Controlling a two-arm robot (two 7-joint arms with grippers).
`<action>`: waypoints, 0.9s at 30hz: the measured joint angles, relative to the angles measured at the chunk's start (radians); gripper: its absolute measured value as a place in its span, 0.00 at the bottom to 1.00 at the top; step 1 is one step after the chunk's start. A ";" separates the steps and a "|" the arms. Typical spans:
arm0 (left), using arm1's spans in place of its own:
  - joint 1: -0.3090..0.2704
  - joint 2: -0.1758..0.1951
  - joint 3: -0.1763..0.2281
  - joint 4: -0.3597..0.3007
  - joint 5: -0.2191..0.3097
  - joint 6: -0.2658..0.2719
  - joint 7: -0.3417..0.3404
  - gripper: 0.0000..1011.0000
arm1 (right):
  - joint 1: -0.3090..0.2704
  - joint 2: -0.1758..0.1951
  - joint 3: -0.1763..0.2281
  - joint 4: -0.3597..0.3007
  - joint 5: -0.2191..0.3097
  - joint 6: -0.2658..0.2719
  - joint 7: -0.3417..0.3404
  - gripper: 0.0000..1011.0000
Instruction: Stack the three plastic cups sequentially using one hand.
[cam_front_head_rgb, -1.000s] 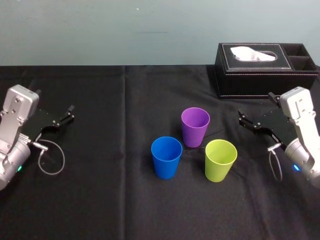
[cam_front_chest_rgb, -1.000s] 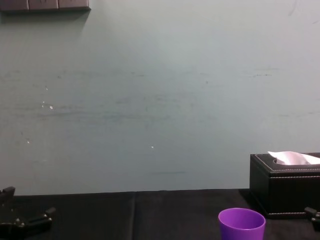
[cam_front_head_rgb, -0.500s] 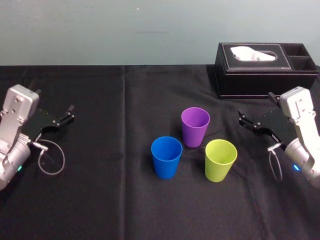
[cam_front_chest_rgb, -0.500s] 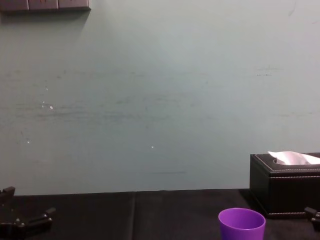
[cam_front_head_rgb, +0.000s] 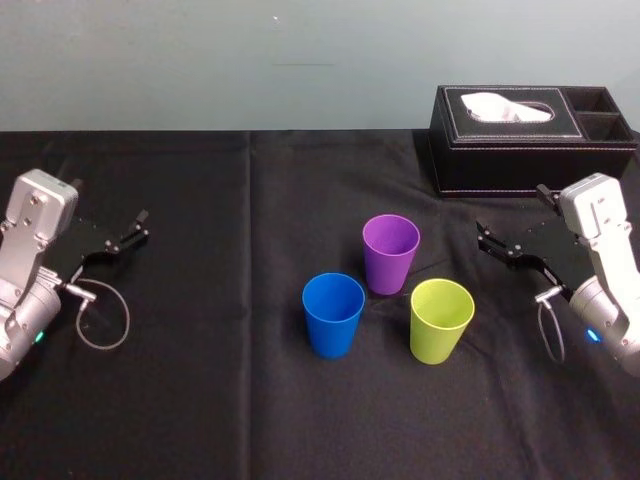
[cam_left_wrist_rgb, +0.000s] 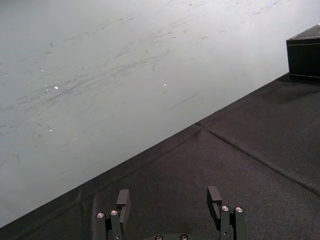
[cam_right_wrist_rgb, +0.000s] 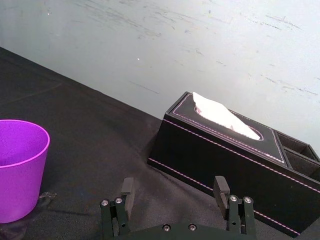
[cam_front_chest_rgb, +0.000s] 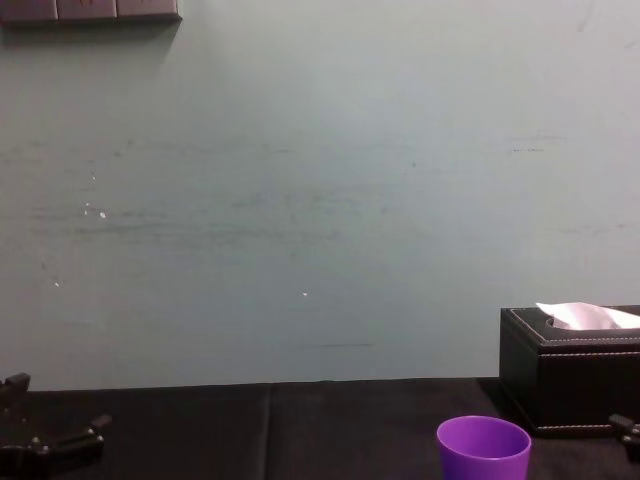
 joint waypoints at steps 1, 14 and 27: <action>0.000 0.000 0.000 0.000 0.000 0.000 0.000 1.00 | 0.000 0.000 0.000 0.000 0.000 0.000 0.000 0.99; 0.000 0.000 0.000 0.000 0.000 0.000 0.000 1.00 | 0.000 0.000 0.000 0.000 0.000 0.000 0.000 0.99; 0.000 0.000 0.000 0.000 0.000 0.000 0.000 1.00 | -0.137 0.056 0.120 -0.154 0.095 -0.009 0.016 0.99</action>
